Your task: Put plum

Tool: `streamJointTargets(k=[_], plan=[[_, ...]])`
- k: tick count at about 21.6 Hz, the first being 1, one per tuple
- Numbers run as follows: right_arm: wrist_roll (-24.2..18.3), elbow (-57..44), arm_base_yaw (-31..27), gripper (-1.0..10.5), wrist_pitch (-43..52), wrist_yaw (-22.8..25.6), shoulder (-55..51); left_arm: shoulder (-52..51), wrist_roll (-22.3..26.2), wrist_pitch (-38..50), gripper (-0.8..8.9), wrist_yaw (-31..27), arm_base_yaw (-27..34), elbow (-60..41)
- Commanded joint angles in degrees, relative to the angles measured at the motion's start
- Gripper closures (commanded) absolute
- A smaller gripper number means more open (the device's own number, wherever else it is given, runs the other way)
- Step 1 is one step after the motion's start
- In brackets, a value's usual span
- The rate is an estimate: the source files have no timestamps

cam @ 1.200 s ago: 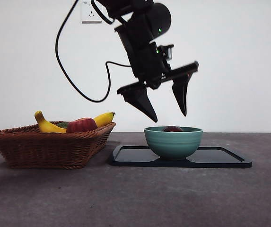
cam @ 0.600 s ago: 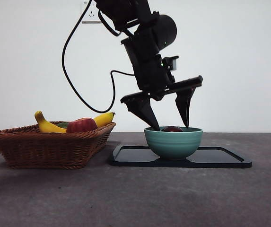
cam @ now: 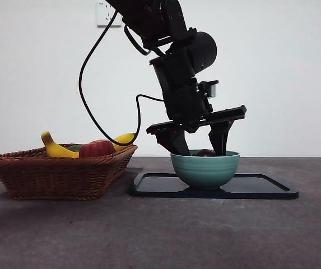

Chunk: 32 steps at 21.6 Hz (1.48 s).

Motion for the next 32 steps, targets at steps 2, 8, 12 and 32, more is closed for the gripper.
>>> streamJointTargets(k=[2,8,12,32], plan=[[-0.13,0.90,0.24,7.7,0.74,0.04,0.13,2.08,1.25,-2.03,5.78,-0.13,-0.59,3.63],[-0.11,0.90,0.24,7.7,0.76,0.09,0.13,2.01,4.81,-16.06,5.67,-0.15,-0.13,27.71],[-0.13,0.90,0.24,7.7,0.92,0.07,0.13,2.01,6.78,-30.84,5.67,-3.50,1.99,46.90],[-1.70,0.90,0.24,7.7,0.96,0.02,0.09,-10.32,8.24,-42.99,5.67,-9.31,6.64,69.37]])
